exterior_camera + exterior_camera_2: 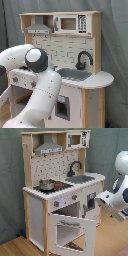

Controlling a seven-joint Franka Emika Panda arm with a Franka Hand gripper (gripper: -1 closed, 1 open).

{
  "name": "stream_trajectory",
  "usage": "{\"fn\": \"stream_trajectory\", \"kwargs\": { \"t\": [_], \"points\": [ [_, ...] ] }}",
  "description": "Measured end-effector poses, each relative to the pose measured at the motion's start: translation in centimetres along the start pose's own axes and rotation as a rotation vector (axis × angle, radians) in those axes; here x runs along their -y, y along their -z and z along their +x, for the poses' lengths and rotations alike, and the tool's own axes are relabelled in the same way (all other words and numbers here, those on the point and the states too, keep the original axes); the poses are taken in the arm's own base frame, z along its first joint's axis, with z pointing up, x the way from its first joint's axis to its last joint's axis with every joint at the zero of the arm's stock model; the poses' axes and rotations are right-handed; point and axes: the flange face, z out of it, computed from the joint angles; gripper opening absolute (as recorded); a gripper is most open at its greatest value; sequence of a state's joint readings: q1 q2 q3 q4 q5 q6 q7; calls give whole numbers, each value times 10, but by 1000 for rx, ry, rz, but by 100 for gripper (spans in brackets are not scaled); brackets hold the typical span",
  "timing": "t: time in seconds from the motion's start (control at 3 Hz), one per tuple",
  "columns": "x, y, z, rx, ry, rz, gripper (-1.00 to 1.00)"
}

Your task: Play with the kitchen

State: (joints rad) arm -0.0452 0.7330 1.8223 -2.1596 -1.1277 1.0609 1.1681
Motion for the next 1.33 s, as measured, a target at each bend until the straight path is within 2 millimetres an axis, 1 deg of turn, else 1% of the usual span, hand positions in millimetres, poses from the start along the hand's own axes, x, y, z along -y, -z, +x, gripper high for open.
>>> {"fn": "stream_trajectory", "kwargs": {
  "t": [0.33, 0.67, 1.0, 1.33],
  "points": [
    [-15, 1, -2, 38, 19, -69, 100],
    [-26, 13, 1, 47, 59, -121, 100],
    [-29, 25, 8, 28, 92, -148, 100],
    [-27, 34, 18, 8, 121, -172, 100]
  ]
}}
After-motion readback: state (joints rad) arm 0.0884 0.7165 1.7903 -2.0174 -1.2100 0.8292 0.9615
